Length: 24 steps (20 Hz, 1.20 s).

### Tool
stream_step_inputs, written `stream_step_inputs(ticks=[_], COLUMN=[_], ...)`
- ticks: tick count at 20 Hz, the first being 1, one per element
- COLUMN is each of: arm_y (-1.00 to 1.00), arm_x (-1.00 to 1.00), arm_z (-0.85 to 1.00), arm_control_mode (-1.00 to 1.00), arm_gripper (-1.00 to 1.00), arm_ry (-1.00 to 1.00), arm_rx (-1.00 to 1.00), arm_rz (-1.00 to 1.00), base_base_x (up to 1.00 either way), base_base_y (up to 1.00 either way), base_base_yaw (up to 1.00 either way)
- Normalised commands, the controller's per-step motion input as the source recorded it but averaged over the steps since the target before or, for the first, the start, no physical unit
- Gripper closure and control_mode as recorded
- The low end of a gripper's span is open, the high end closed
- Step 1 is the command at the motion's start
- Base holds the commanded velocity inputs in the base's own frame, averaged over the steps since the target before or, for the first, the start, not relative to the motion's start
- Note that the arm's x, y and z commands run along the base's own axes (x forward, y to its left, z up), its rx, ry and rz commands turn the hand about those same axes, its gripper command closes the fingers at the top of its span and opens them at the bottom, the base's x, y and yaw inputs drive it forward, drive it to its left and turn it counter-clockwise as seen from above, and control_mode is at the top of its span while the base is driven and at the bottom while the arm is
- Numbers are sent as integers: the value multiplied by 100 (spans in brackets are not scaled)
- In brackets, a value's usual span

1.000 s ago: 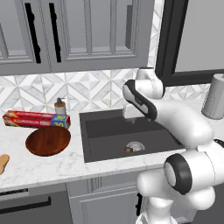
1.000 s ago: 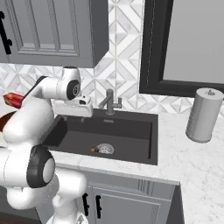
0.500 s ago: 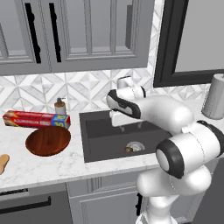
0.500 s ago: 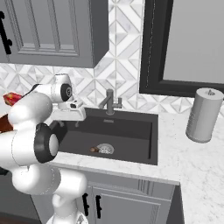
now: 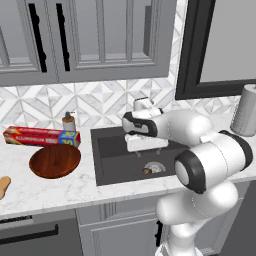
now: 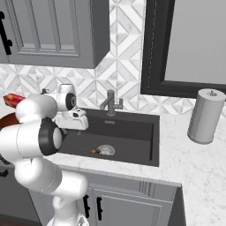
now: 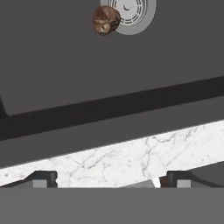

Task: Pick the mushroom from the sink and place it in the bowl. Then pick the bowl and place it in the microwave. Then close the microwave door and press the start button.

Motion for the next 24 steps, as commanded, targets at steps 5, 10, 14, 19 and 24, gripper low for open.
stream_step_inputs(ticks=[5,10,14,19,24], arm_y=[-19,-15,-8,-7,-11], arm_x=[0,6,27,22,3], arm_z=[-32,-28,-19,-24,-33], arm_control_mode=[-100,-100,-100,-100,-100], arm_gripper=[-100,-100,-100,-100,-100], arm_ry=[-10,-8,-2,0,0], arm_rx=[-3,-5,-1,0,0], arm_rz=[0,0,-1,0,0], base_base_x=[0,0,0,0,0], base_base_y=[0,0,0,0,0], base_base_yaw=[0,0,0,0,0])
